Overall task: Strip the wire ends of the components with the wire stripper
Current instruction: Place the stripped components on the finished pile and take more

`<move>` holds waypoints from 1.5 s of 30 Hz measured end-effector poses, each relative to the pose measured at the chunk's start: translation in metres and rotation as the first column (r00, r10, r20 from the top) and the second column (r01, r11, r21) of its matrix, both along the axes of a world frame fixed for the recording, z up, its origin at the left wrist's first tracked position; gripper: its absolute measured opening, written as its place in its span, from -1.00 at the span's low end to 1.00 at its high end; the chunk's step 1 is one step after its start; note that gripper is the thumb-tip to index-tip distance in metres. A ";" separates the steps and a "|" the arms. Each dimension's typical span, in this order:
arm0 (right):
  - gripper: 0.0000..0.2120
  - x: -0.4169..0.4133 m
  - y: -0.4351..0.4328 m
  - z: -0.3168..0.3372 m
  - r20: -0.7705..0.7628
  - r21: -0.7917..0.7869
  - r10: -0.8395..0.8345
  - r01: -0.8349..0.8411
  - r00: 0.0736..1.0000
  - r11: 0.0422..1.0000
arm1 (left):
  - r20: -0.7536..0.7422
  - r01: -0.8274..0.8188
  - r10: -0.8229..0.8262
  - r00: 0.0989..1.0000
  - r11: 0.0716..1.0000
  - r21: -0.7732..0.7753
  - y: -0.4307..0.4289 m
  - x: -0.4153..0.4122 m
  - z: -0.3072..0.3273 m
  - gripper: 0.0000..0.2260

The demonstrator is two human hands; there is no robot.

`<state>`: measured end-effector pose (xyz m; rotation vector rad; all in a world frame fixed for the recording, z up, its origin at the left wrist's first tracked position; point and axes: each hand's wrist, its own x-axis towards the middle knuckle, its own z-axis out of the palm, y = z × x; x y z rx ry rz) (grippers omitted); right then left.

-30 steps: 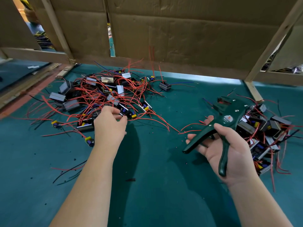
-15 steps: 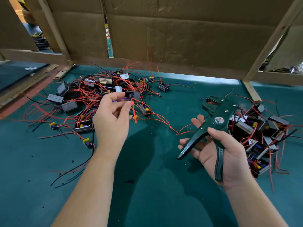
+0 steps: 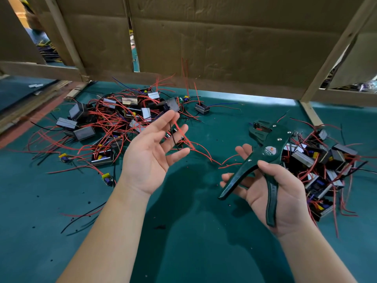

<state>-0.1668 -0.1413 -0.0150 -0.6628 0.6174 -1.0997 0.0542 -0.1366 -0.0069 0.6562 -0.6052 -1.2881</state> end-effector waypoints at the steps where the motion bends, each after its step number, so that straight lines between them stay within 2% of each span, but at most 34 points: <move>1: -0.29 0.000 0.000 0.000 -0.003 -0.009 -0.003 0.003 1.000 1.000 | 0.056 -0.010 0.011 0.998 1.000 -0.017 0.000 -0.001 0.000 -0.55; 3: -0.22 -0.002 0.000 0.001 -0.012 -0.022 -0.008 0.008 1.000 1.000 | 0.253 -0.120 0.130 0.959 0.991 -0.053 0.001 -0.007 -0.002 -0.57; 5: -0.26 -0.002 0.000 0.001 -0.005 -0.020 -0.009 0.009 1.000 1.000 | 0.501 -0.280 0.314 0.806 0.949 -0.145 0.002 -0.014 -0.002 -0.70; 6: -0.27 -0.002 0.000 0.001 -0.002 -0.023 -0.011 0.011 1.000 1.000 | 0.564 -0.325 0.385 0.730 0.922 -0.210 0.003 -0.018 -0.003 -0.76; 9: -0.29 -0.001 0.001 0.001 -0.006 -0.033 -0.016 0.016 1.000 0.999 | 0.538 -0.383 0.529 0.656 0.848 -0.367 0.004 -0.021 -0.004 -0.86; 11: -0.29 -0.002 0.001 0.002 -0.010 -0.036 -0.011 0.010 1.000 0.999 | 0.563 -0.409 0.612 0.555 0.791 -0.456 0.005 -0.019 -0.003 -0.92; 12: -0.29 -0.003 0.000 0.002 -0.007 -0.033 -0.004 0.004 1.000 0.999 | 0.559 -0.410 0.628 0.542 0.778 -0.476 0.005 -0.018 -0.002 -0.92; 13: -0.30 -0.003 0.000 0.002 -0.003 -0.029 0.004 -0.004 1.000 1.000 | 0.531 -0.405 0.615 0.583 0.787 -0.466 0.004 -0.016 0.000 -0.90; 14: -0.32 -0.004 -0.001 0.002 -0.002 -0.028 0.013 -0.013 1.000 1.000 | 0.485 -0.388 0.573 0.661 0.814 -0.432 0.004 -0.015 0.001 -0.87; 16: -0.30 -0.005 -0.001 0.001 -0.012 -0.038 0.039 -0.039 0.999 0.999 | 0.362 -0.295 0.401 0.841 0.902 -0.314 0.004 -0.012 0.005 -0.83; 17: -0.29 -0.006 -0.001 0.001 -0.020 -0.049 0.057 -0.058 0.998 0.997 | 0.311 -0.228 0.304 0.901 0.939 -0.258 0.005 -0.011 0.006 -0.85; 19: -0.31 -0.008 -0.001 0.002 -0.031 -0.062 0.099 -0.101 0.995 0.993 | 0.289 -0.141 0.193 0.938 0.971 -0.192 0.006 -0.012 0.007 -0.88; 22: -0.32 -0.009 -0.001 0.003 -0.040 -0.041 0.167 -0.168 0.985 0.985 | 0.344 -0.074 0.130 0.930 0.983 -0.170 0.010 -0.014 0.008 -0.80; 25: -0.32 -0.008 0.000 0.005 -0.098 -0.020 0.211 -0.214 0.973 0.977 | 0.420 0.067 -0.011 0.907 0.991 -0.119 0.013 -0.014 0.008 -0.75; 28: -0.54 -0.008 0.002 0.006 -0.182 0.032 0.269 -0.267 0.946 0.963 | 0.488 0.169 -0.150 0.860 0.986 0.006 0.013 -0.018 0.010 -0.69; 30: -0.49 -0.008 0.002 0.006 -0.216 0.044 0.318 -0.316 0.923 0.948 | 0.567 0.186 -0.187 0.802 0.981 0.060 0.013 -0.022 0.012 -0.68; 32: -0.43 -0.008 0.004 0.006 -0.212 0.050 0.385 -0.384 0.898 0.922 | 0.660 0.194 -0.190 0.727 0.979 0.068 0.015 -0.023 0.010 -0.63; 34: -0.47 -0.009 0.006 0.007 -0.175 0.073 0.472 -0.467 0.864 0.881 | 0.737 0.209 -0.194 0.647 0.975 0.073 0.015 -0.022 0.007 -0.68; 37: -0.51 -0.011 0.007 0.006 -0.108 0.101 0.565 -0.556 0.818 0.825 | 0.800 0.172 -0.161 0.578 0.982 0.074 0.014 -0.023 0.001 -0.76; 38: -0.52 -0.011 0.008 0.006 -0.085 0.106 0.584 -0.576 0.807 0.811 | 0.839 0.136 -0.115 0.533 0.990 0.049 0.013 -0.022 0.000 -0.77; 41: -0.55 -0.010 0.008 0.007 -0.038 0.094 0.620 -0.615 0.784 0.783 | 0.949 0.073 0.020 0.315 0.996 -0.045 0.011 -0.019 -0.003 -0.75; 42: -0.55 -0.010 0.008 0.006 -0.032 0.090 0.624 -0.620 0.781 0.780 | 0.956 0.068 0.041 0.290 0.996 -0.064 0.011 -0.019 -0.003 -0.76; 45: -0.56 -0.010 0.008 0.004 -0.022 0.073 0.621 -0.618 0.784 0.783 | 0.921 0.040 0.068 0.384 0.995 -0.090 0.011 -0.018 -0.001 -0.76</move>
